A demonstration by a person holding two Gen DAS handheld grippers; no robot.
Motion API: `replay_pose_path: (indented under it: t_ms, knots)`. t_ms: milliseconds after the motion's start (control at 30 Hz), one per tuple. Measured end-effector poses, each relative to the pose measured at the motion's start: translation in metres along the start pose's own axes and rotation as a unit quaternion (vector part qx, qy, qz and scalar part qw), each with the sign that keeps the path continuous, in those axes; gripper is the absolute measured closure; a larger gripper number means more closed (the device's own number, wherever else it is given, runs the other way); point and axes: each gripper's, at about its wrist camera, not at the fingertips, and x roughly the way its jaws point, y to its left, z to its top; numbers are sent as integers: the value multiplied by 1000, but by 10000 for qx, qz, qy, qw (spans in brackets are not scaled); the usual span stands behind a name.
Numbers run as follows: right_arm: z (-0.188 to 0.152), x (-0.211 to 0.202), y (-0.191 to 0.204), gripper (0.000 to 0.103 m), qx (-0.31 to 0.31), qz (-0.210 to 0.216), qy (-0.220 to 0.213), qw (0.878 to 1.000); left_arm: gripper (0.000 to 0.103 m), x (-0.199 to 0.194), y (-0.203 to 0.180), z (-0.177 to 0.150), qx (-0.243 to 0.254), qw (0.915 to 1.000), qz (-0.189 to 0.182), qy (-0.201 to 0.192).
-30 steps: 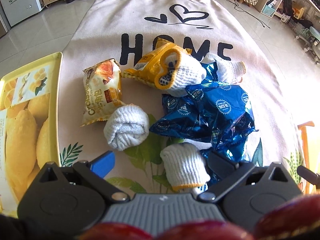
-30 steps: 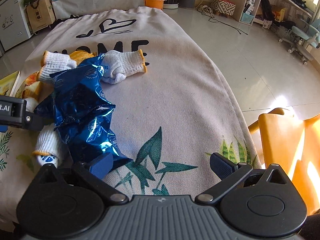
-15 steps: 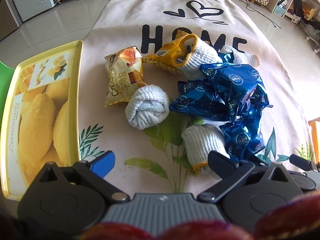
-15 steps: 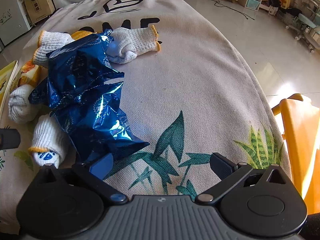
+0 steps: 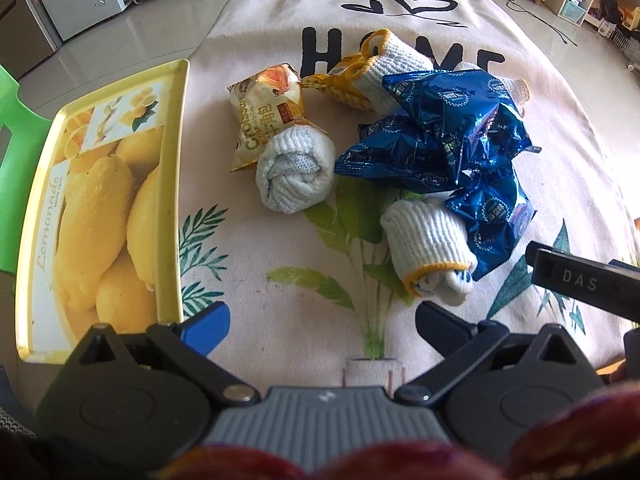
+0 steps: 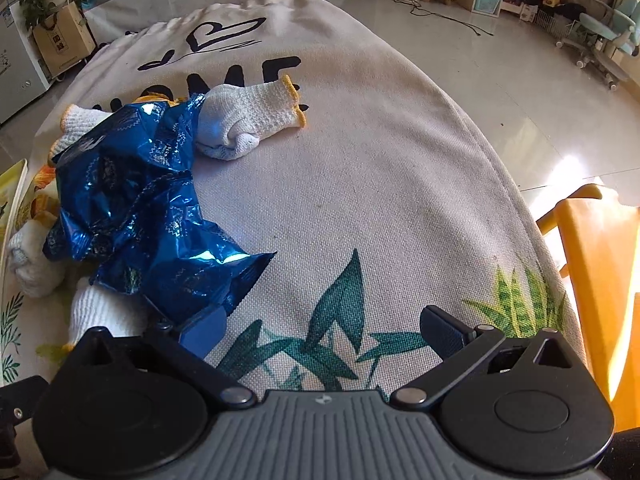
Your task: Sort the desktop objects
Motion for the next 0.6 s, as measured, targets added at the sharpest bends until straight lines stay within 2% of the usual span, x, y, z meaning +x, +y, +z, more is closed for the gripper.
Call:
replay_pose_path:
  t_ms: [200, 367, 600]
  knots:
    - [-4, -26, 4, 0, -240, 147, -176, 9994, 0, -11, -4, -11, 32, 9999, 138, -49]
    - [-2, -41, 0, 0, -262, 66, -317, 9991, 0, -25, -7, -19, -3, 9996, 243, -171]
    - [-4, -55, -2, 0, -203, 224, -452, 9985, 0, -39, -7, -30, -160, 9994, 215, -210]
